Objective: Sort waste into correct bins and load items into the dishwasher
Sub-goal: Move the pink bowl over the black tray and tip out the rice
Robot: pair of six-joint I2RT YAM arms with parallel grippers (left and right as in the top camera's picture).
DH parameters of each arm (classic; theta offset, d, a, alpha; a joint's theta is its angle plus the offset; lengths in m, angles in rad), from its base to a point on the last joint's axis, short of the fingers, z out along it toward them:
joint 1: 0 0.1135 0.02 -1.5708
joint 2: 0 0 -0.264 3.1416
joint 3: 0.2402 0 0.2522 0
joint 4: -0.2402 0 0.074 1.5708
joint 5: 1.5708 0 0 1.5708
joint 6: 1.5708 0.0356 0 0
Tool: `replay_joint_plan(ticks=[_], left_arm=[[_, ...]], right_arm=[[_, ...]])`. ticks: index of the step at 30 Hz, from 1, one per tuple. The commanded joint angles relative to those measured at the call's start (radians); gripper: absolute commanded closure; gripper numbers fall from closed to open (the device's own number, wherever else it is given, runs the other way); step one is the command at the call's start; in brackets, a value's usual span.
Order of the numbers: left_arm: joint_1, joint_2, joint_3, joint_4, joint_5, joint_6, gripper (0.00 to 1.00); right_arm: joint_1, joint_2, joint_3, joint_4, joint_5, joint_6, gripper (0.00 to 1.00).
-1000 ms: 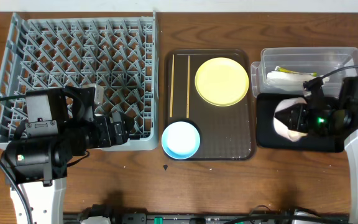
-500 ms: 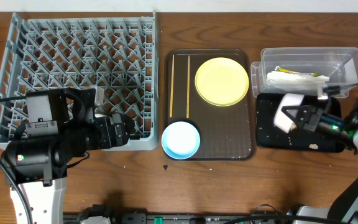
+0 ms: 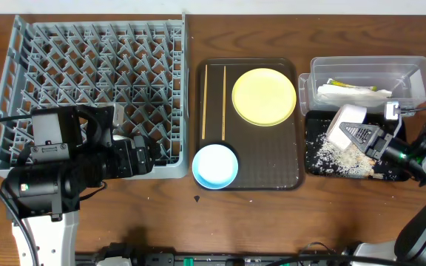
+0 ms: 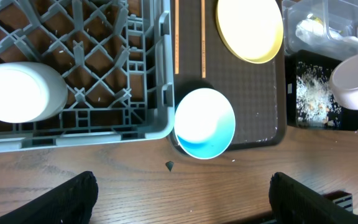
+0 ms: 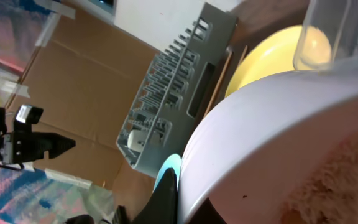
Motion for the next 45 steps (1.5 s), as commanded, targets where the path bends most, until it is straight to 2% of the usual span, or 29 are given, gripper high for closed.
replay_joint_plan(ticks=[1,3,5,7,9,11,13,14,15,16,17,19,20,21,23,24,25,26,27,28,29,31,32,33,35,40,45], left_arm=[[-0.003,0.004,0.018,-0.006,0.017,0.02,0.11],[-0.003,0.004,0.018,-0.006,0.017,0.02,0.11],[-0.003,0.004,0.018,-0.006,0.017,0.02,0.11],[-0.003,0.004,0.018,-0.006,0.017,0.021,0.11],[-0.003,0.004,0.018,-0.005,0.017,0.02,0.11],[-0.003,0.004,0.018,-0.005,0.017,0.02,0.11],[-0.003,0.004,0.018,-0.005,0.017,0.021,0.11],[-0.003,0.004,0.018,-0.005,0.017,0.02,0.11],[-0.003,0.004,0.018,-0.003,0.016,0.021,0.11],[-0.003,0.004,0.018,-0.002,0.017,0.02,0.11],[-0.003,0.004,0.018,-0.002,0.017,0.02,0.11],[-0.003,0.004,0.018,-0.003,0.017,0.02,0.11],[-0.003,0.004,0.018,-0.002,0.017,0.02,0.11],[-0.003,0.004,0.018,-0.002,0.017,0.02,0.11],[-0.003,0.004,0.018,-0.002,0.017,0.02,0.11],[-0.003,0.004,0.018,-0.002,0.017,0.021,0.11],[-0.003,0.004,0.018,-0.002,0.017,0.02,0.11],[-0.003,0.004,0.018,-0.002,0.017,0.02,0.11],[-0.003,0.004,0.018,-0.002,0.017,0.02,0.11],[-0.003,0.004,0.018,-0.002,0.017,0.02,0.11],[-0.003,0.004,0.018,-0.002,0.017,0.02,0.11],[-0.003,0.004,0.018,-0.003,0.017,0.02,0.11],[-0.003,0.003,0.018,-0.003,0.017,0.02,0.11],[-0.003,0.003,0.018,-0.002,0.017,0.02,0.11],[-0.003,0.004,0.018,-0.002,0.017,0.02,0.11],[-0.003,0.004,0.018,-0.001,0.017,0.02,0.11],[-0.003,0.006,0.018,0.019,0.017,0.016,0.11]], right_arm=[[-0.024,0.003,-0.004,-0.013,-0.091,-0.063,0.99],[-0.036,0.008,-0.004,0.05,0.009,-0.021,0.99],[-0.048,0.013,-0.004,0.068,-0.022,0.101,0.99],[-0.051,0.01,-0.004,0.031,-0.111,0.051,0.99],[-0.054,0.01,-0.003,0.056,-0.036,0.045,0.99],[-0.058,0.015,-0.004,0.077,0.019,0.192,0.99],[-0.054,0.009,-0.004,0.016,-0.093,0.103,0.99],[-0.052,0.007,-0.004,0.006,-0.078,0.057,0.99],[-0.052,0.007,-0.004,0.025,-0.029,0.062,0.99],[-0.053,0.011,-0.004,0.051,0.045,0.16,0.99],[-0.052,0.011,-0.004,0.04,0.016,0.205,0.99],[-0.05,0.004,-0.004,-0.011,-0.087,0.105,0.99],[-0.051,0.002,-0.004,-0.007,-0.059,0.079,0.99],[-0.053,0.002,-0.003,0.026,0.029,0.116,0.99],[-0.054,0.004,-0.004,0.039,0.139,0.329,0.99],[-0.051,0.002,-0.004,0.008,0.084,0.322,0.99],[-0.049,-0.003,-0.003,-0.017,0.032,0.255,0.99],[-0.045,-0.007,-0.003,-0.019,0.046,0.212,0.99],[-0.045,-0.008,-0.003,0.01,0.121,0.23,0.99],[-0.045,-0.008,-0.003,0.025,0.192,0.313,0.99],[-0.045,-0.008,-0.003,0.003,0.165,0.367,0.99],[-0.036,-0.02,-0.003,-0.082,-0.045,0.185,0.99],[-0.03,-0.029,-0.003,-0.09,-0.064,0.109,0.99],[-0.029,-0.034,-0.003,-0.061,-0.016,0.11,0.99],[-0.028,-0.037,-0.003,-0.021,0.151,0.314,0.99],[0.011,-0.109,-0.002,-0.076,0.179,0.28,0.99],[0.227,-0.283,-0.002,-0.079,0.459,0.347,0.99]])
